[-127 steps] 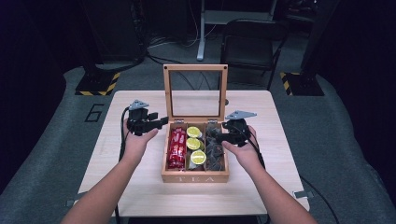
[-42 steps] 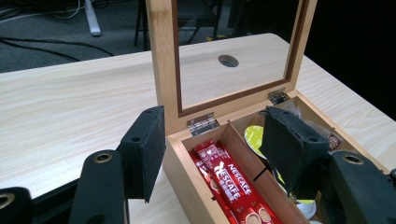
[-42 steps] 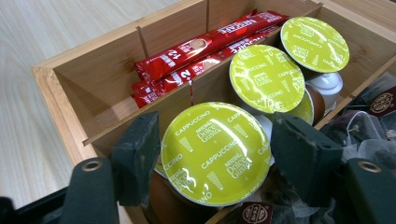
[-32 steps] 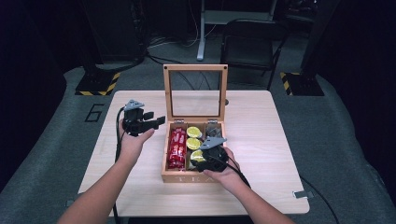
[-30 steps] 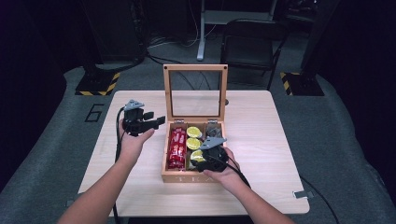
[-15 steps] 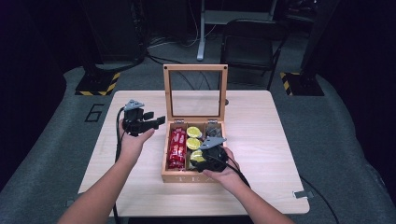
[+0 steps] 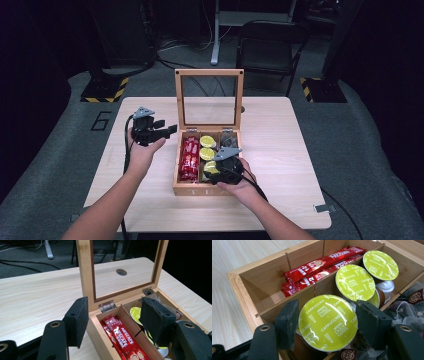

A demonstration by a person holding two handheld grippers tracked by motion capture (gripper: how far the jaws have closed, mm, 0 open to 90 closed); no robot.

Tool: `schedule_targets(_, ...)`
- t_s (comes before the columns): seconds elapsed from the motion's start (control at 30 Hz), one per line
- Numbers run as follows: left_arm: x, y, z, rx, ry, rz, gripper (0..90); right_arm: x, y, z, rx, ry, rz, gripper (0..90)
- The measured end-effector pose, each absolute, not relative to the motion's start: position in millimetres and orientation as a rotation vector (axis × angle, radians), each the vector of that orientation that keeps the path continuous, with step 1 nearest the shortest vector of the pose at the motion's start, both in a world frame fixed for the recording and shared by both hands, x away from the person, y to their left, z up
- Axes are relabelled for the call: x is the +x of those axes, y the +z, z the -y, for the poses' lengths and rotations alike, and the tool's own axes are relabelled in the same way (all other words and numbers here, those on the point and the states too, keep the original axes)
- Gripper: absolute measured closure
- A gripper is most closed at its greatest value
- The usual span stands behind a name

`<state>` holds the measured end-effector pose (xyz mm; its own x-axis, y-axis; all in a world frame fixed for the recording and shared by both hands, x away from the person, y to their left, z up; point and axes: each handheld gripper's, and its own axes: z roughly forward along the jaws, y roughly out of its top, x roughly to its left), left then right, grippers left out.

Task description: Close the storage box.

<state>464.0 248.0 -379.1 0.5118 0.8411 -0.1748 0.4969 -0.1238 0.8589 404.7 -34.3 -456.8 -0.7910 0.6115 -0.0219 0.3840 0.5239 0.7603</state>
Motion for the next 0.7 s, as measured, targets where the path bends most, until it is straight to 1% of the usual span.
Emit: schedule_targets(0.7, 464.0, -379.2, -247.7, 1.779, 0.439, -1.125, 39.9, 405.3, -450.6, 37.3, 0.843, 1.154, -2.463, 36.5)
